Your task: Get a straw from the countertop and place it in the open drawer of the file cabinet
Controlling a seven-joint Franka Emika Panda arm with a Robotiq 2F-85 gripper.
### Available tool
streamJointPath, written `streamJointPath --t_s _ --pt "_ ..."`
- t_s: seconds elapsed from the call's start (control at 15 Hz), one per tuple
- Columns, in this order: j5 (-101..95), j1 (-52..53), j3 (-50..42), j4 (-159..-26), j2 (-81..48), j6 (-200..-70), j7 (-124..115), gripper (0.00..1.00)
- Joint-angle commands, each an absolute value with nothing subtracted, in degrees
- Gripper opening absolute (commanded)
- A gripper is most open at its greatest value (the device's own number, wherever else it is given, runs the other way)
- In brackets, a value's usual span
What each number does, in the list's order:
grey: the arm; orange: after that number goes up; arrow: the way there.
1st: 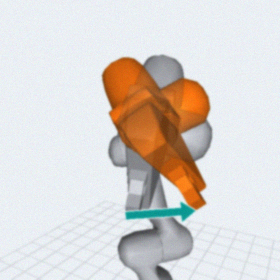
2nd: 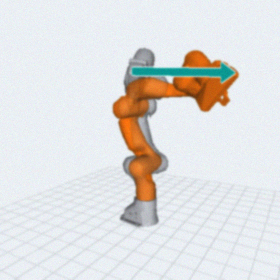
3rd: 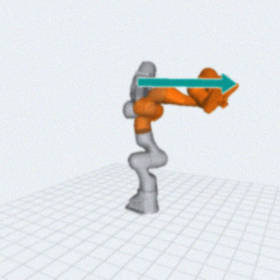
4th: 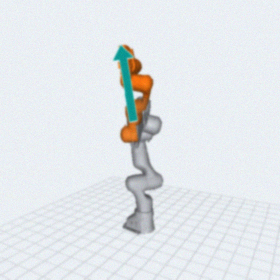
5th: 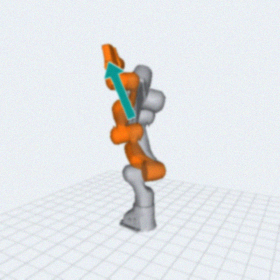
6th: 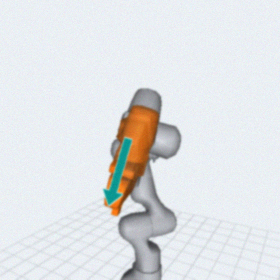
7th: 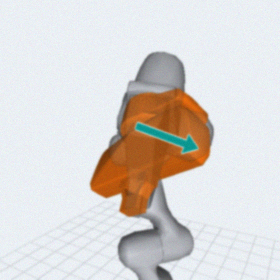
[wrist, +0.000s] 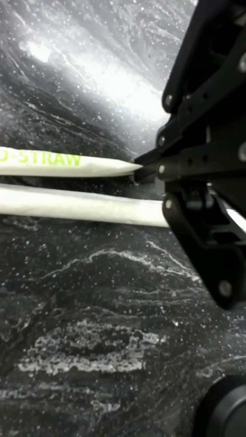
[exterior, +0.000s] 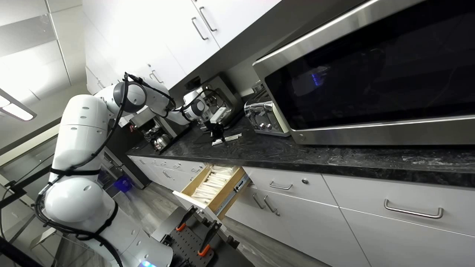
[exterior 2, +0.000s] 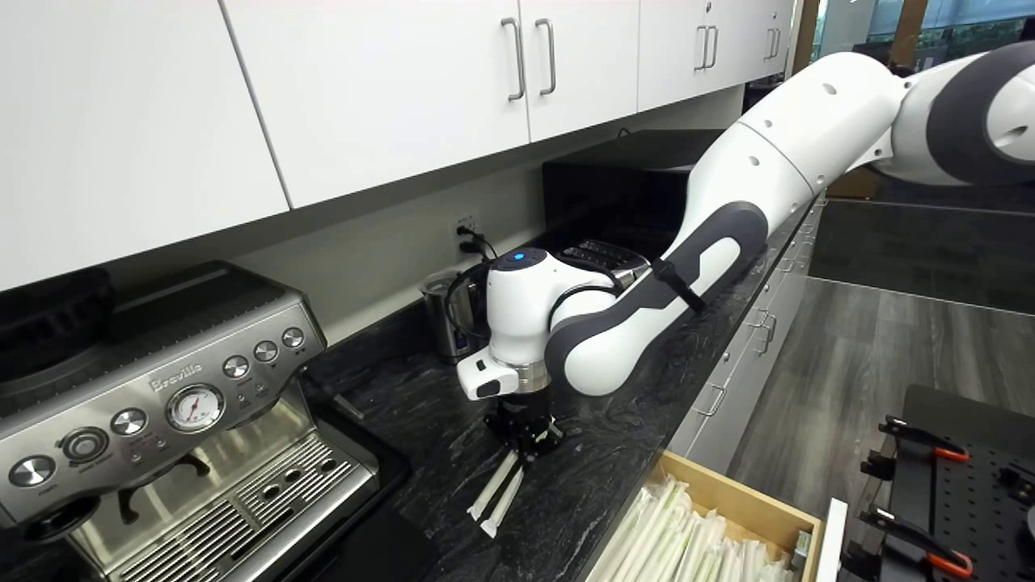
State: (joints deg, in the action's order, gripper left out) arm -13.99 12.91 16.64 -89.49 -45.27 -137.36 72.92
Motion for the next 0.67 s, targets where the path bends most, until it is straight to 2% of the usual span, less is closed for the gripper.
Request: streamJointPath --t_s 0.0,0.6 --pt "-13.51 13.73 16.0 -95.02 -39.55 -137.16 69.42 0.0" --pt "-13.05 15.14 18.99 -120.9 -19.25 -139.74 57.07 0.0"
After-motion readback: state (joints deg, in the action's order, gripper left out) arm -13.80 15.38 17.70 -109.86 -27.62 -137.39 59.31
